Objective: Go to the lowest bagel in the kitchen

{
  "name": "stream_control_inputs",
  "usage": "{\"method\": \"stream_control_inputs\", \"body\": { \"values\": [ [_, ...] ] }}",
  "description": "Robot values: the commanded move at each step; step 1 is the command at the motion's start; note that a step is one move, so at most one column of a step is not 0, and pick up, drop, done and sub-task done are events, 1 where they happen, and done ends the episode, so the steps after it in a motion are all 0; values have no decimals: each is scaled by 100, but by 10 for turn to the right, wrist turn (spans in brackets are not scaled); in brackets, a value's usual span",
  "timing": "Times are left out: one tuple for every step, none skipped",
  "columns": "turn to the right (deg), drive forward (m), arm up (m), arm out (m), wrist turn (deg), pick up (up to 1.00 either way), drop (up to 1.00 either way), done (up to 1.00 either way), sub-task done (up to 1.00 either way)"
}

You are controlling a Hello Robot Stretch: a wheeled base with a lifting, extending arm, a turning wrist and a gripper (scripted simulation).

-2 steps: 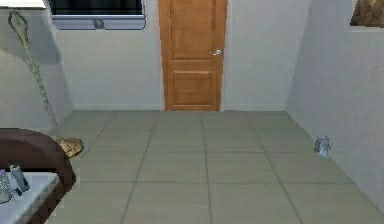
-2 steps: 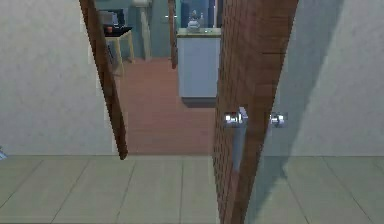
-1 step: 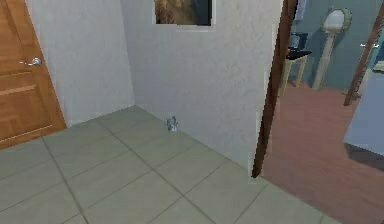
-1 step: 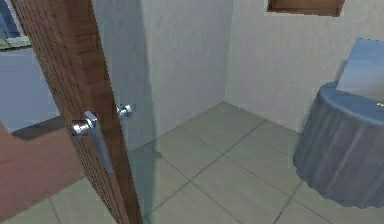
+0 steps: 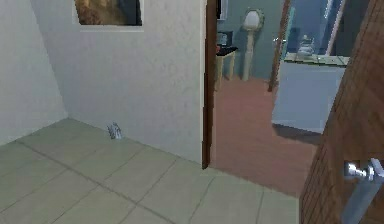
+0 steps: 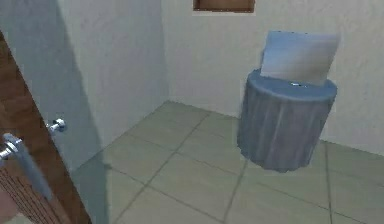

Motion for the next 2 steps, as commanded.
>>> {"method": "stream_control_inputs", "body": {
  "values": [
    [30,0,0,0,0,0,0,0,0],
    [0,50,0,0,0,0,0,0,0]
  ]
}}
